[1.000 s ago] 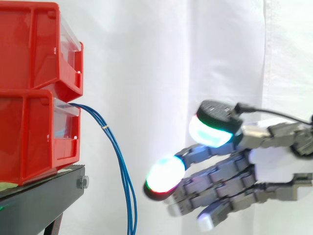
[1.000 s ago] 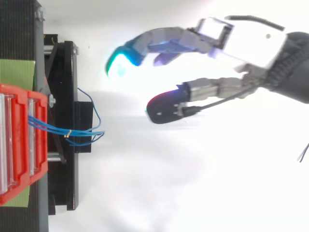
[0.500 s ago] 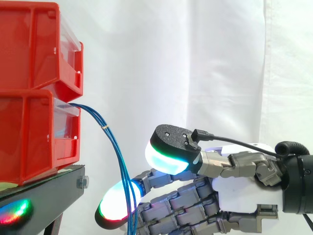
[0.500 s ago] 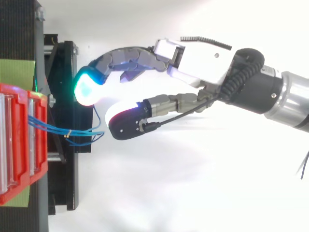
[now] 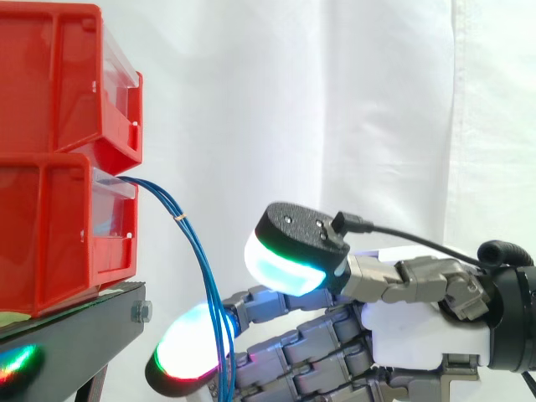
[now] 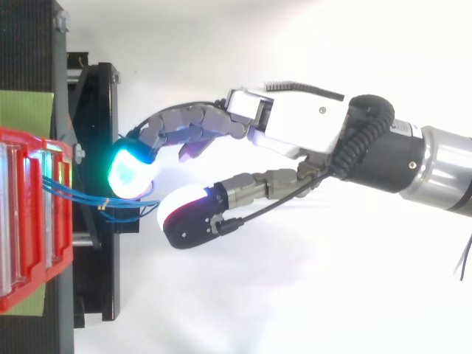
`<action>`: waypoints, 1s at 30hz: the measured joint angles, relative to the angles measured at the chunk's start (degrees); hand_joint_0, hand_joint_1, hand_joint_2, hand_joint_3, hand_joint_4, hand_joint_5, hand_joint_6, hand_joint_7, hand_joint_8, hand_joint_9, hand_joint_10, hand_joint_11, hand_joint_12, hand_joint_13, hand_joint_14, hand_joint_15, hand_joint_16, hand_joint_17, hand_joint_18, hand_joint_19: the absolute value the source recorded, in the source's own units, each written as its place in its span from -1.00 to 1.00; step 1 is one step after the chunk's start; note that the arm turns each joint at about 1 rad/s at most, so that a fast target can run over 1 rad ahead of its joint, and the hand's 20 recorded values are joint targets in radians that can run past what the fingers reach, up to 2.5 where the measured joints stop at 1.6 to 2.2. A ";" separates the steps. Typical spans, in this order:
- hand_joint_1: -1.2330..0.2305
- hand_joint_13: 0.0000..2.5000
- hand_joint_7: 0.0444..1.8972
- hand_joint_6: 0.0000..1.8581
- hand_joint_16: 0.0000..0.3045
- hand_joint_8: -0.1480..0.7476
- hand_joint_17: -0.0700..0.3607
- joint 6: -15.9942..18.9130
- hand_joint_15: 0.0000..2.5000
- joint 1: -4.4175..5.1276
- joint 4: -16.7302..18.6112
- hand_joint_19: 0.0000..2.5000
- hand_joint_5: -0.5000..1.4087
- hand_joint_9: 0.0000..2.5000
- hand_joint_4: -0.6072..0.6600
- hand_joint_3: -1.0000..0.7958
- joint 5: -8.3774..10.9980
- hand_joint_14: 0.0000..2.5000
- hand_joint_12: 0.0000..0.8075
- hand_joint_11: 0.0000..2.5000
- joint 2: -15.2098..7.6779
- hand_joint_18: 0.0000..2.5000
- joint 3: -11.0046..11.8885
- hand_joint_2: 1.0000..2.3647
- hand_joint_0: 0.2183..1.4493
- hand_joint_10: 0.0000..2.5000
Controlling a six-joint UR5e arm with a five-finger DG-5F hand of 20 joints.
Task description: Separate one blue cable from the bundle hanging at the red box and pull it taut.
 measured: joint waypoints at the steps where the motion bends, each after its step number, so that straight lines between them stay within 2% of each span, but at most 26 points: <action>1: -0.08 -0.66 -0.17 -0.46 -0.70 -0.14 -0.20 1.00 -0.88 0.13 0.17 -0.53 -0.68 -0.54 0.31 -0.44 -0.27 -1.00 -0.19 -0.88 0.00 -0.57 0.10 -1.00 -0.53 -1.00; 7: -0.06 -0.66 -0.17 -0.46 -0.71 -0.15 -0.21 6.23 -0.88 0.72 0.59 -0.52 -0.68 -0.54 0.30 -0.44 -0.57 -1.00 -0.20 -0.88 0.00 -0.57 0.41 -1.00 -0.52 -1.00; 11: -0.05 -0.67 -0.17 -0.46 -0.71 -0.15 -0.21 8.37 -0.88 0.86 0.71 -0.52 -0.68 -0.54 0.30 -0.44 -0.55 -1.00 -0.21 -0.88 0.00 -0.57 0.70 -1.00 -0.51 -1.00; 30: -0.08 -0.66 -0.13 -0.46 -0.73 -0.17 -0.24 8.54 -0.89 0.72 3.54 -0.52 -0.66 -0.53 0.33 -0.44 -0.62 -1.00 -0.24 -0.87 -1.30 -0.58 2.72 -1.00 -0.42 -1.00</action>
